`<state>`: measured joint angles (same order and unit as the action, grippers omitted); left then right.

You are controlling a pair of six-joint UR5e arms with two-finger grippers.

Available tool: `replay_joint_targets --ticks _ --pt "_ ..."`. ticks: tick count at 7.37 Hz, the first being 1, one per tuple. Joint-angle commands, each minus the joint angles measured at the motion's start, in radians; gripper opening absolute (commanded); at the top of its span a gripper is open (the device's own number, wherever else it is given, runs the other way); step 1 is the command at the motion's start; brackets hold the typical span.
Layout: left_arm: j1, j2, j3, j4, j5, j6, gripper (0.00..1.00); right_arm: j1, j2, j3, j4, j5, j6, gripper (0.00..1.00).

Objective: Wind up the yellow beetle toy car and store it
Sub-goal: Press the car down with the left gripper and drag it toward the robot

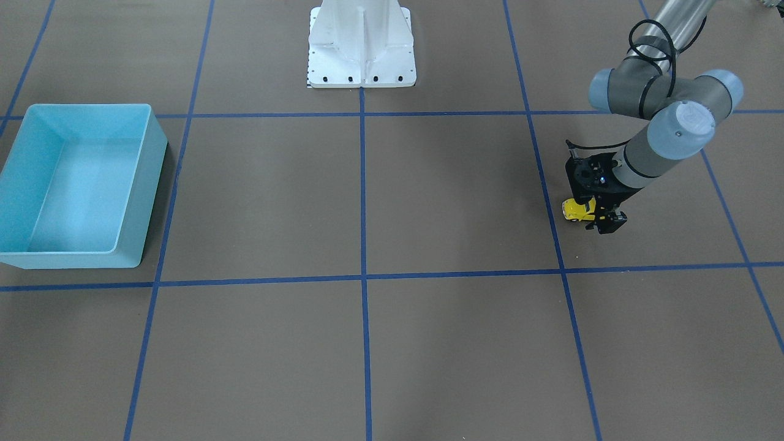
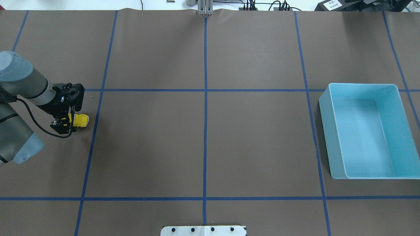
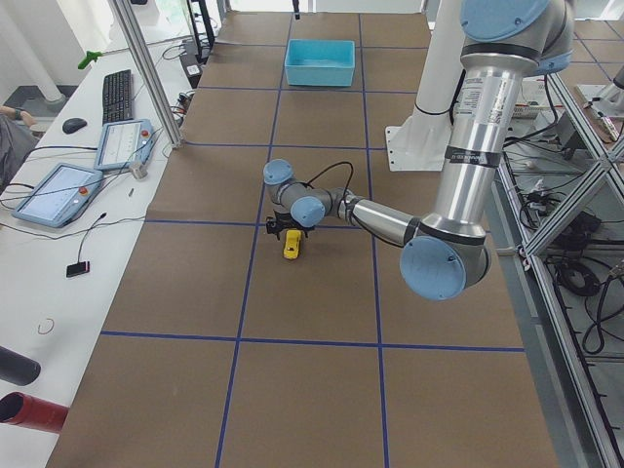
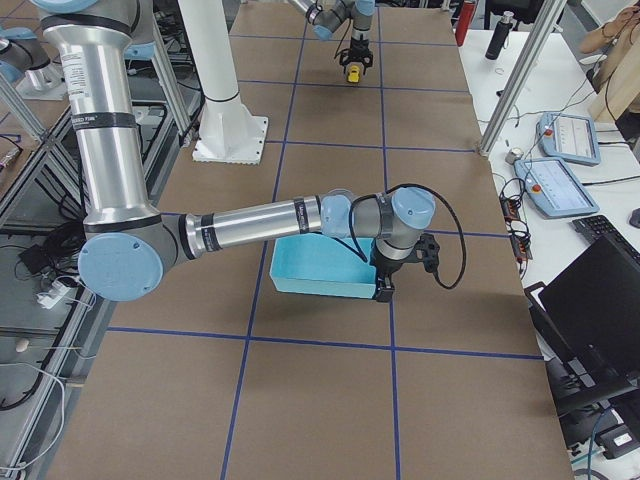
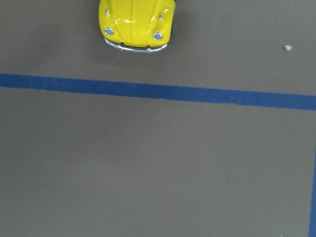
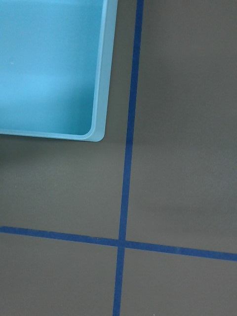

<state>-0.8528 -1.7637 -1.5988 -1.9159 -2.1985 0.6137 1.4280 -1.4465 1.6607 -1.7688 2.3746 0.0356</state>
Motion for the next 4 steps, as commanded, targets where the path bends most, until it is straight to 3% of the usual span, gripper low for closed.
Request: replay_joint_targets --ticks 1,3,4 --pt "0.001 0.001 0.000 0.000 -0.003 0.000 0.95 -0.001 0.000 0.001 0.000 0.000 0.001 0.99" --pt "0.003 0.001 0.000 0.000 -0.004 0.003 0.76 -0.001 0.000 0.001 0.000 0.000 0.001 0.99" --pt "0.003 0.001 0.002 0.002 -0.004 0.004 0.62 -0.001 0.000 0.001 0.000 0.000 0.000 0.99"
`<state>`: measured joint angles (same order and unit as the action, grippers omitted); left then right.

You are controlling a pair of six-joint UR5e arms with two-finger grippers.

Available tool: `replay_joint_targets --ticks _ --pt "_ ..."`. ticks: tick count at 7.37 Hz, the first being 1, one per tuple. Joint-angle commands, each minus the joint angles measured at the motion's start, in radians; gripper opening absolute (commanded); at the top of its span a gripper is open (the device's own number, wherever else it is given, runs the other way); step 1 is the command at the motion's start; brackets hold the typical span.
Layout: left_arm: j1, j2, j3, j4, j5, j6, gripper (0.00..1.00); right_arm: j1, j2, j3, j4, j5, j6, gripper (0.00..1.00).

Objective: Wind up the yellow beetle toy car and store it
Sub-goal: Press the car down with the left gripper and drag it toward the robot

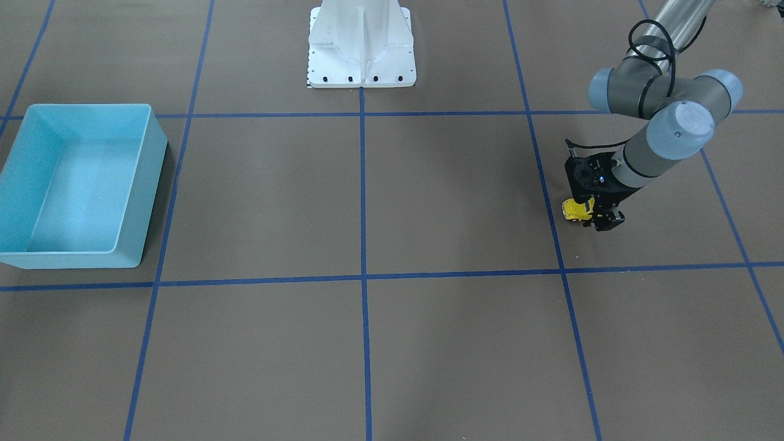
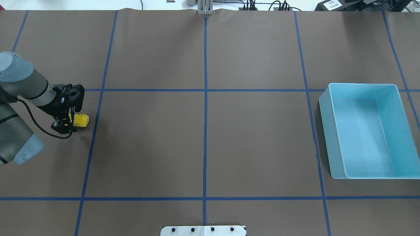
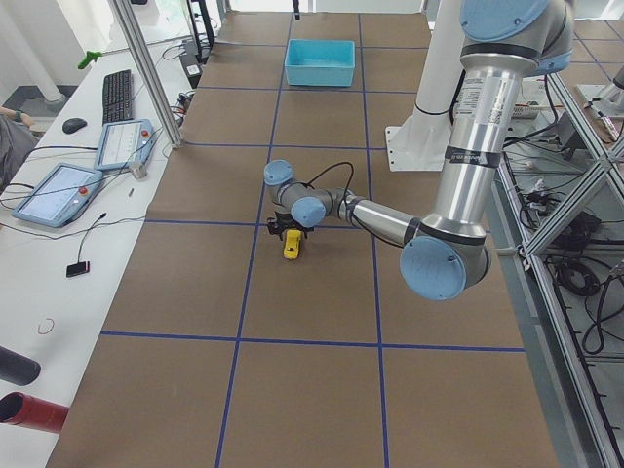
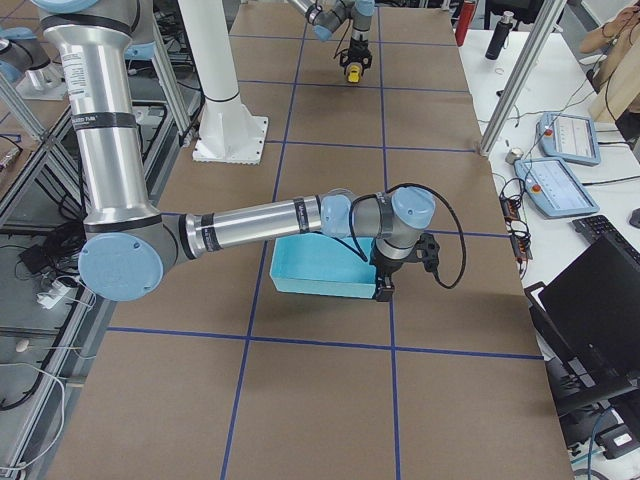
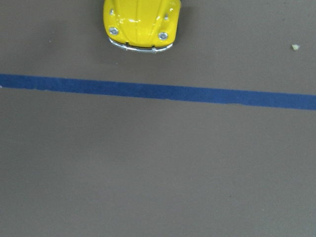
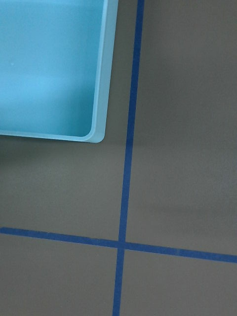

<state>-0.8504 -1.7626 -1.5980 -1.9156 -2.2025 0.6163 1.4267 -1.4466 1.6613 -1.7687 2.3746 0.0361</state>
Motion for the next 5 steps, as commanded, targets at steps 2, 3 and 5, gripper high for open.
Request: replay_joint_targets --ticks 2,3,5 --pt "0.001 0.002 0.001 0.001 0.000 0.000 0.00 0.000 0.000 0.000 0.000 0.000 0.001 0.99" --pt "0.001 0.002 -0.003 -0.002 -0.008 0.002 0.00 0.000 0.000 0.000 0.000 0.000 -0.001 0.99" --pt "-0.001 0.003 -0.010 -0.002 -0.051 0.007 0.00 -0.003 0.000 0.002 0.000 0.000 0.001 0.99"
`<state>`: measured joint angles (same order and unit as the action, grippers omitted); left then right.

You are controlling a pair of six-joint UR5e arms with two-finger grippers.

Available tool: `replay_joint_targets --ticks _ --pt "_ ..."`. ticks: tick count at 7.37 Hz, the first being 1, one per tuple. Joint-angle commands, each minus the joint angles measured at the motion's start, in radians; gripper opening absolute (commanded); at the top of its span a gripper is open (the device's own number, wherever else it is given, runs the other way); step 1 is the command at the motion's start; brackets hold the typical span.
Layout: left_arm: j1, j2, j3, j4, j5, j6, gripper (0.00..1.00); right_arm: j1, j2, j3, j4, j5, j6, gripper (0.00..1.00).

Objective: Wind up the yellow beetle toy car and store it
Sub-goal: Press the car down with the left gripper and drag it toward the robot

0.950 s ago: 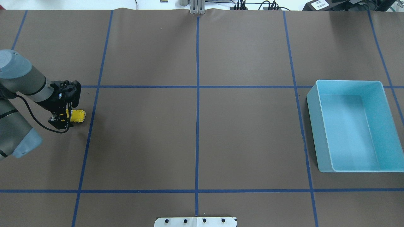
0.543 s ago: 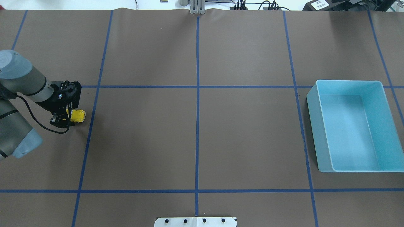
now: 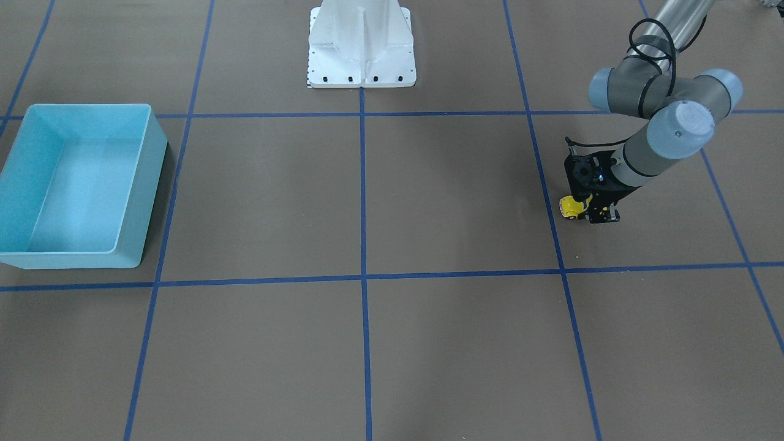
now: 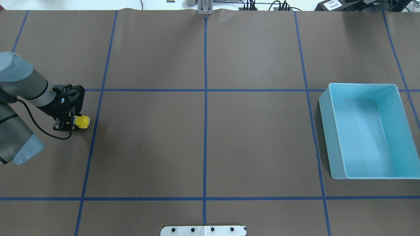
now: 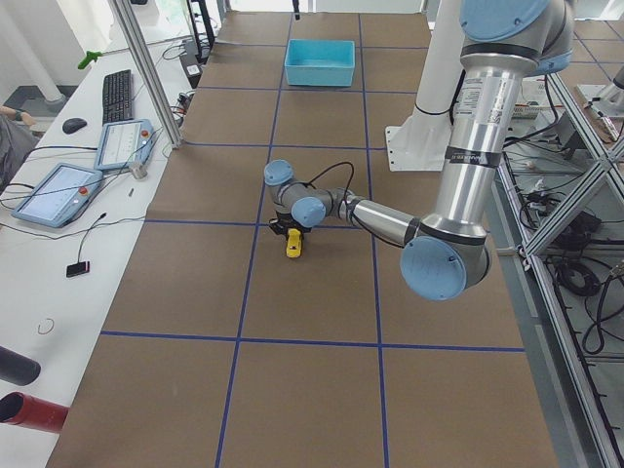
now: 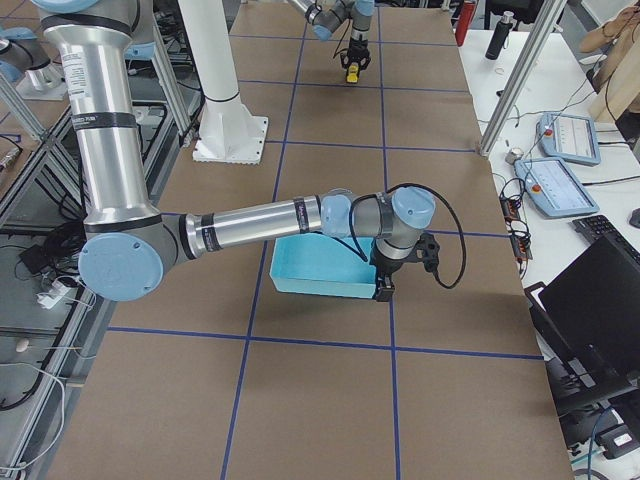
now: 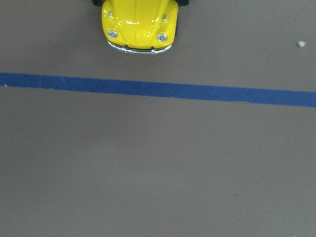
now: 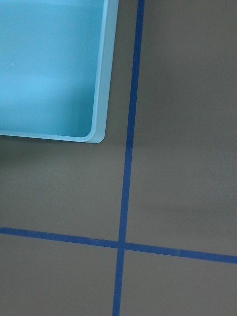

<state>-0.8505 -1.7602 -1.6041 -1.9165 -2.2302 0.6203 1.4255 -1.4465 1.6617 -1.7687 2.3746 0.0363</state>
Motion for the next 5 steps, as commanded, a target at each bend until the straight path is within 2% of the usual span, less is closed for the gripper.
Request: replay_joint_targets --ticks 1,4,5 --pt "-0.002 0.002 -0.002 -0.033 -0.032 0.003 0.00 -0.003 0.000 0.001 0.000 0.000 -0.001 0.99" --pt "-0.016 0.031 -0.004 -0.134 -0.039 -0.008 0.00 -0.003 0.000 0.001 0.000 0.000 -0.001 0.99" --pt "-0.030 0.031 -0.003 -0.137 -0.069 -0.010 0.00 -0.003 0.000 0.001 0.000 0.000 -0.001 0.99"
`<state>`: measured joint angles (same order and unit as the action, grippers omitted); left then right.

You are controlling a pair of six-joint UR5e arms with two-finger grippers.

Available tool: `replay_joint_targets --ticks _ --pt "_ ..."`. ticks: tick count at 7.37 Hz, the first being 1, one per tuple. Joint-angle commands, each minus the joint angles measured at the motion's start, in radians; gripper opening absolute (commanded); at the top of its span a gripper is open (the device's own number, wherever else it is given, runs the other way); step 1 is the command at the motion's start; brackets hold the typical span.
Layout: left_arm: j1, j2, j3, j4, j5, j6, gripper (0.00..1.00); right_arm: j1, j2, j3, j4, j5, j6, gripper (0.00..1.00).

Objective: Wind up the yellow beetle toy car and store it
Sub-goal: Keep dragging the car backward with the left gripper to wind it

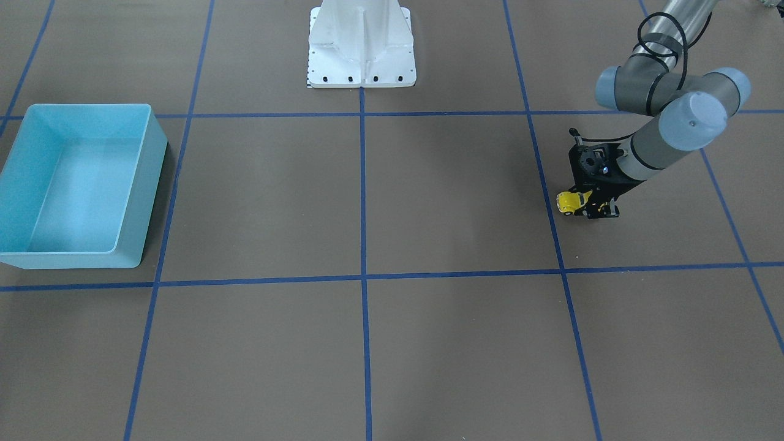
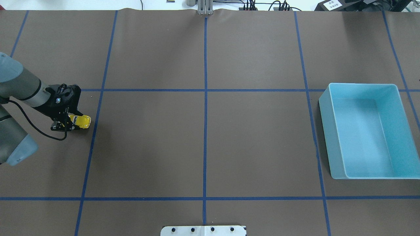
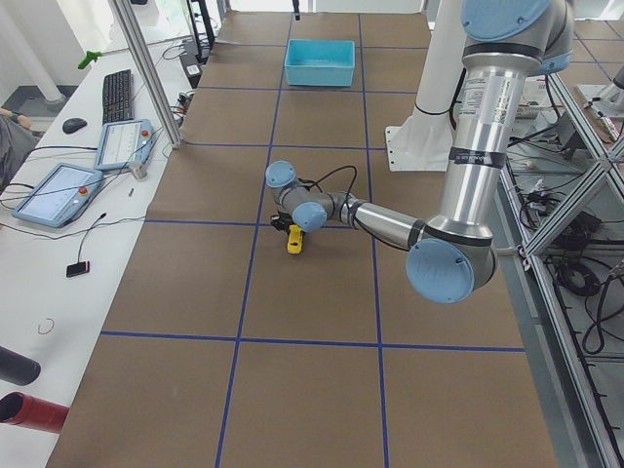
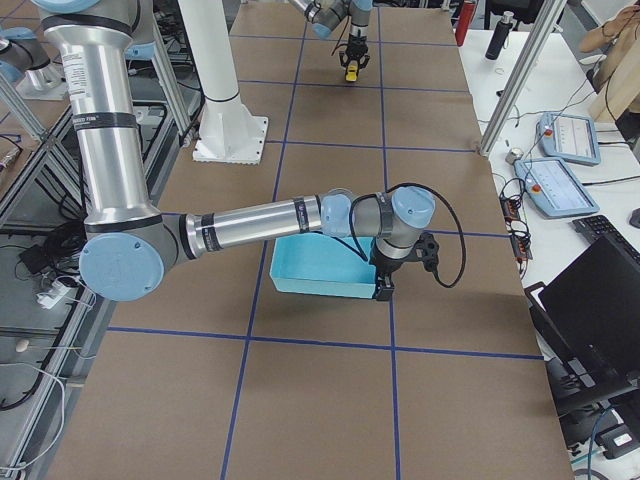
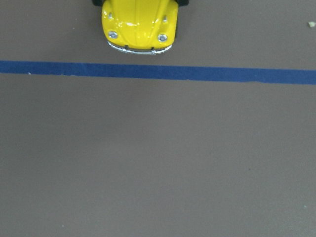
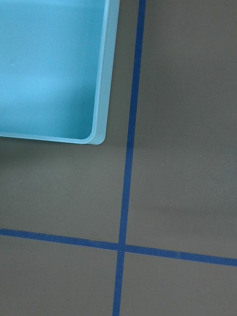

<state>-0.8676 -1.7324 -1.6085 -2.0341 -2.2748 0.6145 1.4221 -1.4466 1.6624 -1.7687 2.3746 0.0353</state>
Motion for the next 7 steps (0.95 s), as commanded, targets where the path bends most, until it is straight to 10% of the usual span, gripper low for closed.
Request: replay_joint_targets --ticks 1,7 --pt "-0.016 0.004 0.001 -0.020 -0.037 -0.004 0.00 0.000 0.000 0.000 0.000 0.000 0.000 0.99" --pt "-0.018 0.002 0.070 -0.184 -0.104 -0.087 0.00 0.000 0.000 0.000 0.000 0.000 0.000 0.99"
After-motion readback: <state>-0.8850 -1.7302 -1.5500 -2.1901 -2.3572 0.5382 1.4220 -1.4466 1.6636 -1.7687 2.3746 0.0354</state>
